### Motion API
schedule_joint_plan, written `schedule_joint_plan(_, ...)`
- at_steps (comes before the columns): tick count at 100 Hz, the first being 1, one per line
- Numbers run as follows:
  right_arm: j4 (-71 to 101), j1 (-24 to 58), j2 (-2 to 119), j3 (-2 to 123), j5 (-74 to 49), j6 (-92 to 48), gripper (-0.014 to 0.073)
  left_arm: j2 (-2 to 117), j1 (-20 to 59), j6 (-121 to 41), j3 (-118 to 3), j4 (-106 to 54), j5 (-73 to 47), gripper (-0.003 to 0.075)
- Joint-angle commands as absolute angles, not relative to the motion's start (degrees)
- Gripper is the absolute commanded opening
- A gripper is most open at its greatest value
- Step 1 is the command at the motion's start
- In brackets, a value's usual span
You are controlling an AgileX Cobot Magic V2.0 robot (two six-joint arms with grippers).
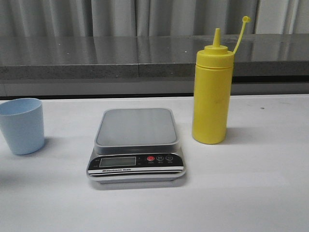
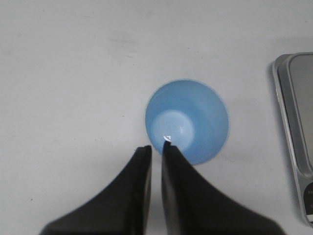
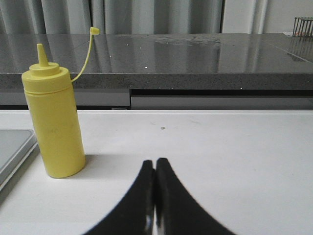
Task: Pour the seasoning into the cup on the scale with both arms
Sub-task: 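Move the left gripper above the light blue cup, then lower the left gripper and grasp the light blue cup rim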
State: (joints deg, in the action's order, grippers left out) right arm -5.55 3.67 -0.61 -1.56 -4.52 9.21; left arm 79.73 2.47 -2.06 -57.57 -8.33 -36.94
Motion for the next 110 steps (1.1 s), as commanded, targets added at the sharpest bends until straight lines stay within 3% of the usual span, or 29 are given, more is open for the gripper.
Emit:
schedule_joint_plan(1, -6.0, 3.4, -1.7, -0.4, 0.3, 9.2, -0.0066, 78.4, 2.3, -1.7, -59.5, -9.4, -34.5, 0.0211)
schedule_joint_plan(12, -6.0, 3.4, -1.7, -0.4, 0.3, 9.2, -0.0066, 78.4, 2.3, -1.7, -59.5, -9.4, -34.4, 0.0397)
schedule_joint_plan(20, -6.0, 3.4, -1.7, -0.4, 0.3, 9.2, -0.0066, 78.5, 2.3, -1.7, -59.5, -9.4, -34.0, 0.0454)
schedule_joint_plan(110, -6.0, 3.4, -1.7, -0.4, 0.3, 9.2, -0.0066, 93.7, 2.3, -1.7, -59.5, -12.2, -26.9, 0.0452)
